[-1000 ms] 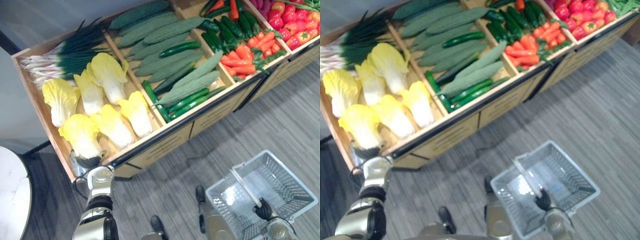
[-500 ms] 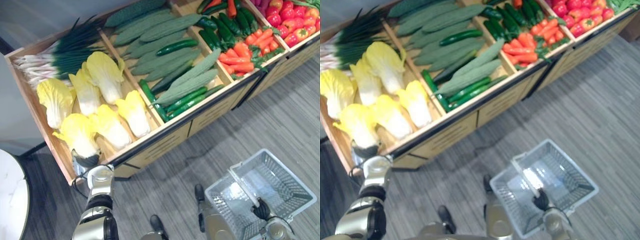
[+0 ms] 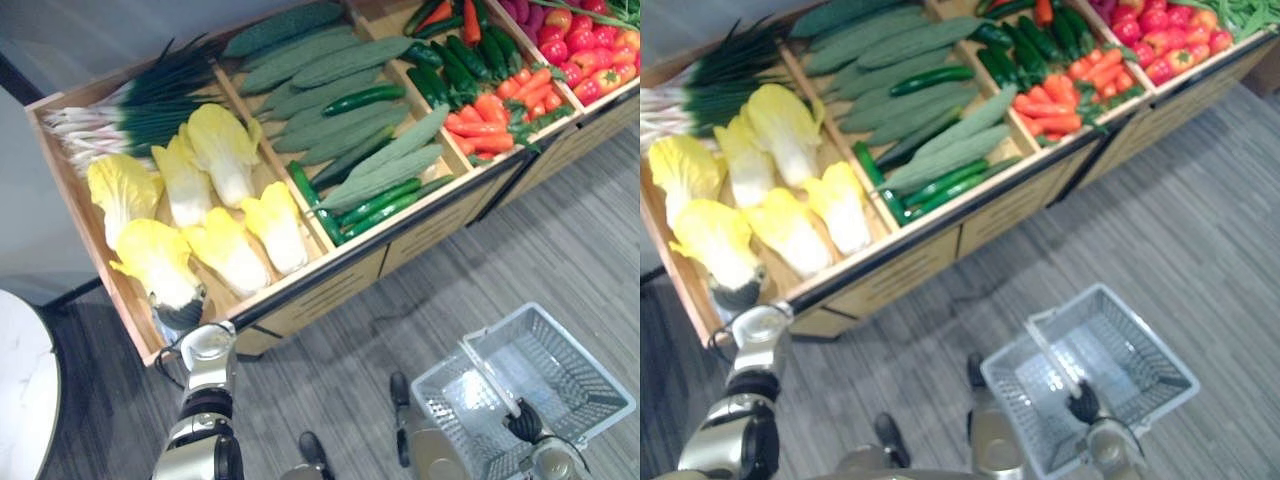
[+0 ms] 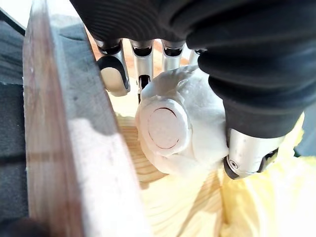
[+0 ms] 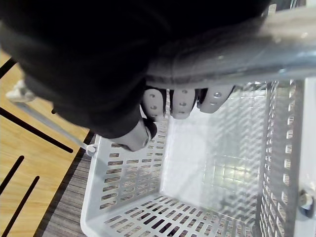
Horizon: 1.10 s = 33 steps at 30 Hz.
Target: Pick vegetable in the basket
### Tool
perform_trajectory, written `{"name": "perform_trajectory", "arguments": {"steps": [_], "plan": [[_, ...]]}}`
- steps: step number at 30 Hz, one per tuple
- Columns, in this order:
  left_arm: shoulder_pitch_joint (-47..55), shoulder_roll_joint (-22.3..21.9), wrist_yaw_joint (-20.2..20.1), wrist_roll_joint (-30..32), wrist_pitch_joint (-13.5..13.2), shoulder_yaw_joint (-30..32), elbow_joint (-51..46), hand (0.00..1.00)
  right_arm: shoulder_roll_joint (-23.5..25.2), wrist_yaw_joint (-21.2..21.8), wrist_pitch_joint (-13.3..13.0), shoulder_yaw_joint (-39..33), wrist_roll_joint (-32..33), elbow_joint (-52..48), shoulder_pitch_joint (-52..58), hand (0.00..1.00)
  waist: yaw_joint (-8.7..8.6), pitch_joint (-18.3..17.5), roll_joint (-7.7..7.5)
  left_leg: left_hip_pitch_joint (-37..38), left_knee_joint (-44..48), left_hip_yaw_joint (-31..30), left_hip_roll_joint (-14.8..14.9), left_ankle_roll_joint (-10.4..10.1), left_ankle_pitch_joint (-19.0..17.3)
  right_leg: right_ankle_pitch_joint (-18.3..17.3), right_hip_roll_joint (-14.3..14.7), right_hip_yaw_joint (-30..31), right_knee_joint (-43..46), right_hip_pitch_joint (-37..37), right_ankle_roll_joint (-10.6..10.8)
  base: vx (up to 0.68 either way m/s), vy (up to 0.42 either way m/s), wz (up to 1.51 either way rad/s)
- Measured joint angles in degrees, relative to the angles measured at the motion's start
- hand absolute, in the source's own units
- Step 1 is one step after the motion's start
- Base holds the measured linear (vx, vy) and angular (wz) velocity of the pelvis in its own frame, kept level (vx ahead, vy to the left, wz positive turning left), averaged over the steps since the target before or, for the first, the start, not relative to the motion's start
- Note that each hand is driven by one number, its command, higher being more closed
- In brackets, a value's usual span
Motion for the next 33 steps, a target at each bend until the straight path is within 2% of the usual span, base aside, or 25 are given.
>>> {"name": "perform_trajectory", "arguments": {"steps": [4,15,19,22,25,27,33], "plan": [[3.4,-2.7,0.2,-1.2,-0.6,-0.7,-5.1,1.0,0.7,0.1,0.7,-1.6,0.0,1.0,0.2,1.0,0.05,0.0,-0.02,1.0,0.0,-1.3,-0.1,0.0,0.0,-0.2,-0.3,-1.0,-0.1,1.6,0.0,-0.01,-0.014,0.13],[9.2,-4.9,0.7,-1.9,-0.6,-0.6,-16.4,1.0,1.7,1.0,1.8,-5.1,0.0,1.0,1.9,1.0,0.45,-0.6,-0.26,0.7,0.0,-3.9,-0.1,0.4,0.7,-0.2,-0.6,-3.0,-0.1,2.6,0.0,-0.01,-0.029,0.1],[11.3,-4.9,0.9,1.2,-0.5,-0.8,-24.5,1.0,1.9,1.2,1.9,-6.6,-0.1,1.0,2.4,1.0,0.62,-1.9,-0.21,0.8,0.0,-4.3,-0.1,0.4,0.8,-0.2,-0.6,-3.7,-0.5,3.2,0.0,0.01,-0.018,0.06],[13.0,-4.0,0.1,5.5,-0.5,-3.6,-31.3,1.0,1.8,1.2,1.9,-8.1,0.0,1.0,2.7,1.0,0.99,-3.5,-0.23,1.0,0.0,-4.4,-0.2,0.4,0.8,-0.2,-0.6,-3.6,-0.7,3.5,0.0,0.01,-0.004,0.03],[13.6,-1.4,-2.1,10.2,-1.0,-8.1,-36.3,1.0,-0.1,1.2,1.8,-9.6,0.0,0.4,2.6,1.0,1.45,-3.9,-0.15,2.1,-0.1,-4.0,-0.4,0.4,0.8,-0.2,-0.4,-3.0,-0.7,4.3,0.0,-0.01,-0.006,-0.06],[14.9,0.4,-4.3,11.4,-2.9,-10.6,-38.3,1.0,-1.9,1.4,1.8,-11.1,0.1,-1.0,2.3,1.0,1.21,-4.6,0.06,2.8,-0.2,-3.0,-0.6,0.4,0.6,-0.1,-0.2,-1.9,-0.7,4.3,0.1,-0.02,-0.005,-0.21],[17.6,1.7,-11.2,12.0,-6.7,-17.7,-42.4,1.0,-7.8,2.5,1.6,-11.4,0.1,-1.6,-0.9,1.0,0.64,-5.7,0.97,5.1,-0.3,1.9,-0.8,0.3,-0.8,0.4,0.3,3.2,-1.1,4.3,0.9,0.0,0.013,-0.42]]}}
